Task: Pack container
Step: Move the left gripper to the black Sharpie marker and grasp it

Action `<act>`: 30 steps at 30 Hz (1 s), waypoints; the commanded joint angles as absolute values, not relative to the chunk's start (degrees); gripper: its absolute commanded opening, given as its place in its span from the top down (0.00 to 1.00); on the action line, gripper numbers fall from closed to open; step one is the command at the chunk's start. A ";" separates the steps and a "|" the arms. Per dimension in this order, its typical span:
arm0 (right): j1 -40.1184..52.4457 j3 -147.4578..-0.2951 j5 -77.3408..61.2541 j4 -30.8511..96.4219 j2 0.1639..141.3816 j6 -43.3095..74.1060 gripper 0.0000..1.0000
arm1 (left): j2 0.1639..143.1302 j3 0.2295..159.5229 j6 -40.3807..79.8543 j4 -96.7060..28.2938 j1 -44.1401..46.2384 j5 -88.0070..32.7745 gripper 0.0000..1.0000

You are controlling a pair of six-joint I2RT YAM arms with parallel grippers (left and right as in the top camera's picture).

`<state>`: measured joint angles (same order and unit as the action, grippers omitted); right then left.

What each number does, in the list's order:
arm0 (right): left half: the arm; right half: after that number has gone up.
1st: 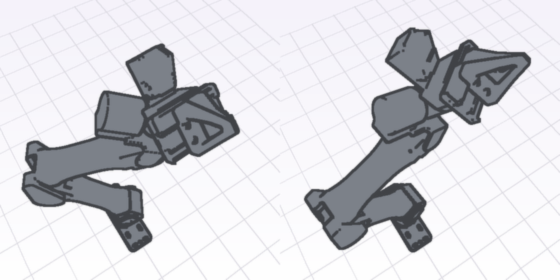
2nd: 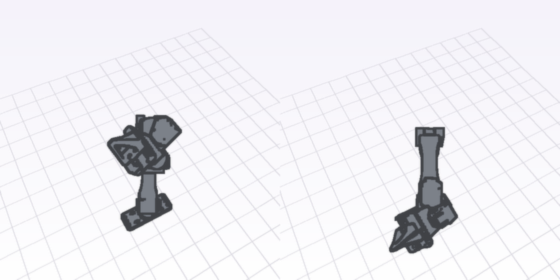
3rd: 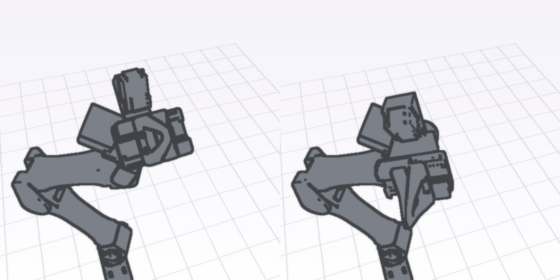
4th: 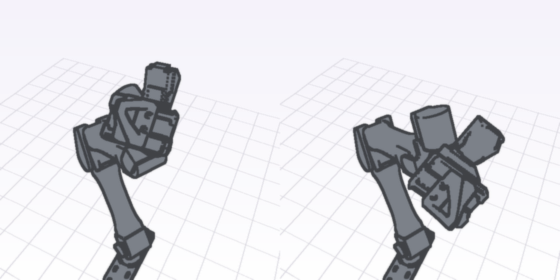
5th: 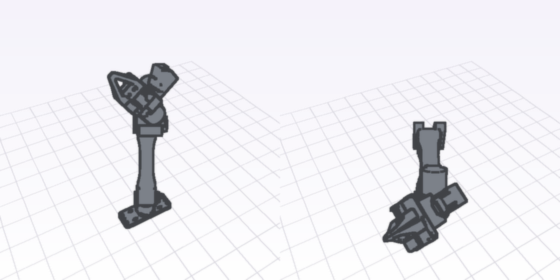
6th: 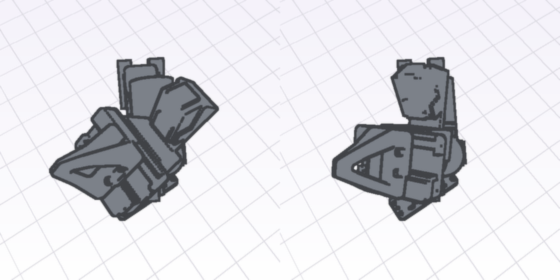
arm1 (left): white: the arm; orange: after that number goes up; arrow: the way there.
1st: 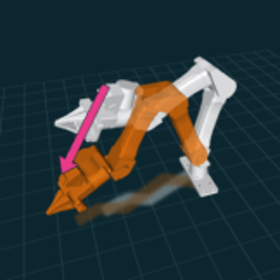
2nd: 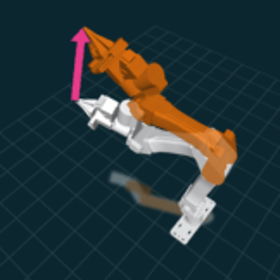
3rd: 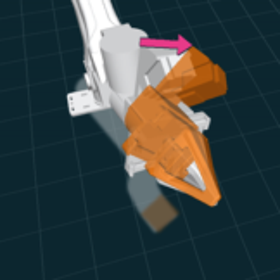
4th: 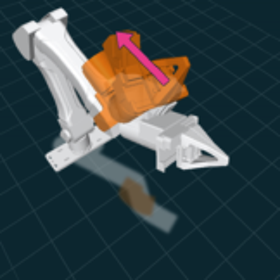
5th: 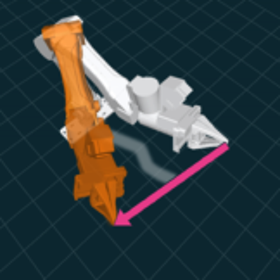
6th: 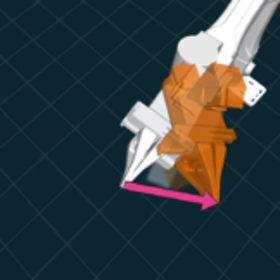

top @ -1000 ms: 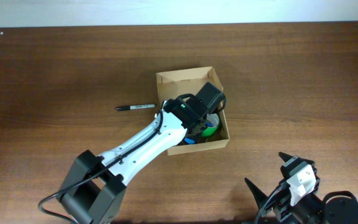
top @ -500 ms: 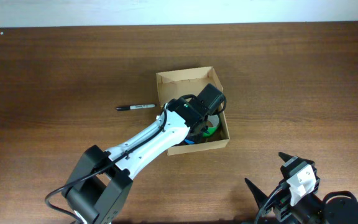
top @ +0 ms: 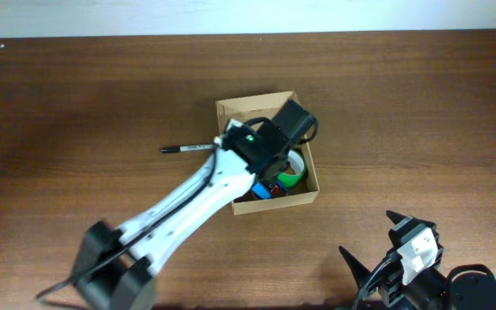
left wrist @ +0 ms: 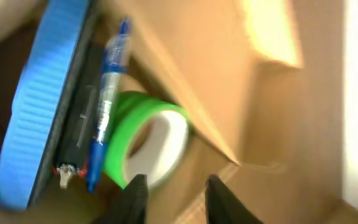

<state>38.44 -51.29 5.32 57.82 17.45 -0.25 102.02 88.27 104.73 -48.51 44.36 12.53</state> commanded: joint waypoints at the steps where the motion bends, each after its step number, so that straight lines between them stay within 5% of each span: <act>1: 38.22 -51.16 6.07 57.65 17.23 0.10 0.01 | 95.13 89.84 97.06 -50.94 43.16 15.29 0.37; 2: 38.22 -51.16 6.04 57.65 17.23 0.10 0.01 | 94.19 89.84 96.66 -51.90 42.87 15.29 0.30; 4: 38.22 -51.16 6.04 57.65 17.23 0.10 0.01 | 92.73 89.84 96.71 -53.36 42.19 15.66 0.00; 9: 38.22 -51.16 6.04 57.65 17.23 0.08 0.01 | 90.04 89.84 97.93 -58.28 39.33 20.01 0.00; 13: 38.22 -51.16 6.04 57.65 17.23 0.10 0.01 | 90.15 89.84 113.60 -69.08 33.98 22.31 0.00; 30: 38.22 -51.16 6.04 57.65 17.23 0.10 0.01 | 103.55 89.86 112.55 -66.43 17.63 17.61 0.00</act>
